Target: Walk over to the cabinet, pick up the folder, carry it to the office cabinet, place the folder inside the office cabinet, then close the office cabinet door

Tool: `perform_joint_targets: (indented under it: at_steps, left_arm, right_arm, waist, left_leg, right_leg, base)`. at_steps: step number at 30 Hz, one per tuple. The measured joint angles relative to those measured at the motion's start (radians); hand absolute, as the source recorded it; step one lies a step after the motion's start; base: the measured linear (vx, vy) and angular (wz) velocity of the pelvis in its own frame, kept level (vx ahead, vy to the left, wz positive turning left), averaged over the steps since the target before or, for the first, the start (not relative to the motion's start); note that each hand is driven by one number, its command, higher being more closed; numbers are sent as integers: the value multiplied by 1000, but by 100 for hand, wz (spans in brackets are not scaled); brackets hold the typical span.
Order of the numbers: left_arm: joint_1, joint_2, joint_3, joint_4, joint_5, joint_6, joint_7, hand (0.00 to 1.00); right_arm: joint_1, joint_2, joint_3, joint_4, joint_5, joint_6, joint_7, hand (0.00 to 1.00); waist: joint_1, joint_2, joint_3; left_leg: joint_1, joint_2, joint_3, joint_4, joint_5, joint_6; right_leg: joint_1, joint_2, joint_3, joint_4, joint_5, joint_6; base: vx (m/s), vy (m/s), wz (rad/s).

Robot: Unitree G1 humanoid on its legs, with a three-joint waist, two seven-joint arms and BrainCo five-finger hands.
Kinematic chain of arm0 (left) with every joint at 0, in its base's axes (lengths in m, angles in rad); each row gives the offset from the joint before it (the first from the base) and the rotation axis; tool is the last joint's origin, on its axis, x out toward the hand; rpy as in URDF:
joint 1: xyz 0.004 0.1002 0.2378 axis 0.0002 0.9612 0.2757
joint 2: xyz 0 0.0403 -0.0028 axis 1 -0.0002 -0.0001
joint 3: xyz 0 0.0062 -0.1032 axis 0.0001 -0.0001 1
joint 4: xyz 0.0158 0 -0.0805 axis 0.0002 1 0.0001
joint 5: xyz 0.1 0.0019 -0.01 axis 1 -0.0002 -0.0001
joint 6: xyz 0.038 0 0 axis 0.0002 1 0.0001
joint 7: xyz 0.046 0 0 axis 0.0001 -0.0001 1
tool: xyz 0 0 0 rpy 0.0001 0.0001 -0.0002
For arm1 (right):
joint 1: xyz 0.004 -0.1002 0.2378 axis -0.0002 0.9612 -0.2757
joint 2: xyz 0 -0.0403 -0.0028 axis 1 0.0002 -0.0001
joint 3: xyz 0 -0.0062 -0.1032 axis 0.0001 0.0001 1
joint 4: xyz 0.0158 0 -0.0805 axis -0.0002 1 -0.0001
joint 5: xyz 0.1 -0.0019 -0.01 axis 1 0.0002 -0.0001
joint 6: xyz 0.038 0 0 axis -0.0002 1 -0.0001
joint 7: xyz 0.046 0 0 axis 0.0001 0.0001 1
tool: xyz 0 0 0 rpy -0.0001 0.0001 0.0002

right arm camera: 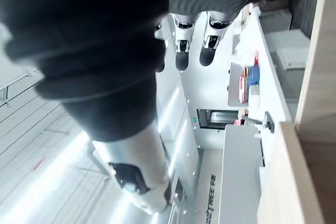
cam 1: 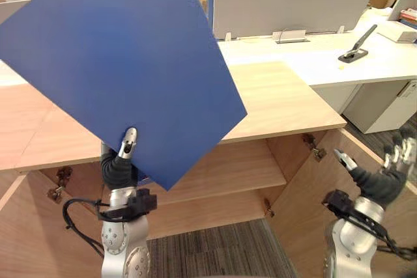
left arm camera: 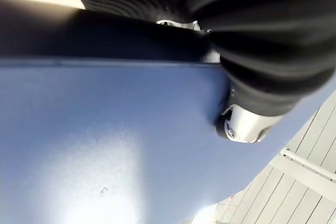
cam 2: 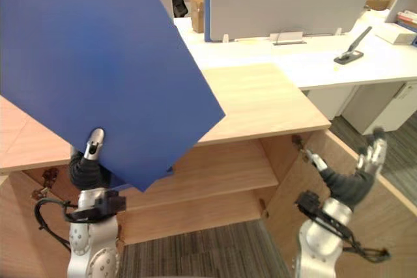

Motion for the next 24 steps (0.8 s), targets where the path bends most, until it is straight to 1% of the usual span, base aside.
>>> perform_joint_targets:
  at_steps: [2,4,6,7,9,10,11,12,14,15,16,18,20,21,22,23,24]
  left_arm:
    - [-4,15,-7,1,0,0,-18,100]
    - [-17,42,-19,17,-3,0,-46,100]
    - [-25,59,-24,41,-5,2,-71,100]
    - [-29,64,-24,50,-7,2,-79,100]
    - [-42,81,-32,70,-20,14,-92,100]
    - [-43,86,-37,71,-24,16,-95,100]
    - [-44,95,-48,72,-29,18,-99,100]
    - [-44,100,-55,72,-32,18,-101,100]
    - [-44,120,-75,78,-38,20,-114,100]
    - [-45,126,-79,80,-39,20,-116,100]
    - [-45,138,-92,86,-43,22,-118,100]
    - [-45,146,-95,95,-53,22,-118,100]
    - [-43,165,-90,103,-75,22,-116,100]
    - [-40,183,-90,107,-92,16,-113,100]
    - [-39,191,-90,107,-97,11,-112,100]
    - [-35,209,-90,107,-110,2,-109,100]
    - [-33,219,-90,107,-115,-2,-109,100]
  right_arm:
    - [-42,-1,28,14,44,-14,64,0]
    - [-106,-28,62,57,135,-35,149,0]
    - [-167,-80,109,110,234,-47,222,0]
    - [-184,-96,123,125,257,-47,239,0]
    - [-240,-157,175,181,383,-50,316,0]
    - [-253,-173,190,196,411,-50,334,0]
    - [-280,-206,220,229,476,-50,368,0]
    - [-295,-224,236,244,509,-49,383,0]
    - [-354,-304,309,286,606,-40,433,0]
    - [-371,-327,333,294,642,-37,447,0]
    - [-406,-375,386,307,712,-26,480,0]
    - [-453,-445,441,339,796,-10,513,0]
    - [-512,-543,507,381,901,11,539,0]
    - [-564,-625,571,398,949,20,546,0]
    - [-586,-660,599,401,971,25,552,0]
    - [-633,-734,654,412,1022,37,572,0]
    - [-656,-768,682,413,1042,45,581,0]
  waist:
    - [1,1,0]
    - [4,1,1]
    - [5,1,0]
    - [5,1,1]
    - [6,0,1]
    - [6,0,1]
    - [7,-1,2]
    - [8,-1,2]
    - [11,-1,2]
    - [12,-1,2]
    - [12,-2,2]
    - [12,-2,3]
    - [14,-3,4]
    - [17,-3,5]
    - [18,-4,5]
    - [19,-6,6]
    - [20,-6,7]
  left_leg:
    - [-6,-3,-4,2,-1,2]
    - [-21,-9,-10,8,-2,4]
    - [-26,-12,-16,13,-2,5]
    - [-28,-13,-18,14,-2,5]
    - [-28,-14,-30,14,-1,5]
    - [-28,-14,-33,14,-2,6]
    - [-27,-15,-38,14,-2,6]
    - [-27,-15,-40,14,-2,6]
    - [-27,-17,-47,14,-1,8]
    - [-27,-18,-49,14,-1,8]
    - [-27,-20,-52,13,1,10]
    - [-27,-22,-59,12,3,14]
    - [-28,-27,-67,8,8,20]
    - [-26,-31,-68,0,13,23]
    - [-25,-33,-69,-6,16,24]
    - [-25,-35,-71,-10,19,25]
    - [-25,-35,-71,-10,20,25]
  right_leg:
    - [-5,0,0,-1,0,0]
    - [-21,-5,-1,0,0,1]
    - [-18,-8,-5,0,1,1]
    - [-17,-9,-6,0,1,1]
    - [-8,-10,-18,1,1,2]
    - [-6,-10,-20,1,1,2]
    - [-2,-10,-23,1,1,2]
    - [-1,-11,-23,1,1,2]
    - [2,-13,-27,1,1,2]
    - [3,-13,-28,1,1,2]
    - [4,-15,-30,2,1,2]
    - [5,-18,-41,3,1,2]
    - [5,-22,-50,8,0,3]
    - [4,-25,-51,8,0,3]
    - [4,-25,-51,8,0,3]
    - [3,-27,-52,9,0,3]
    - [3,-27,-53,9,0,3]
  base:
    - [-43,-1,4]
    - [-47,8,6]
    - [5,8,7]
    - [16,3,9]
    - [3,-1,15]
    - [-8,-1,15]
    - [-9,1,10]
    - [-17,3,10]
    - [-28,4,7]
    - [-34,4,7]
    - [-39,5,7]
    - [-49,6,10]
    - [-48,13,12]
    - [-58,25,6]
    - [-56,25,5]
    - [-44,17,3]
    - [-36,12,4]
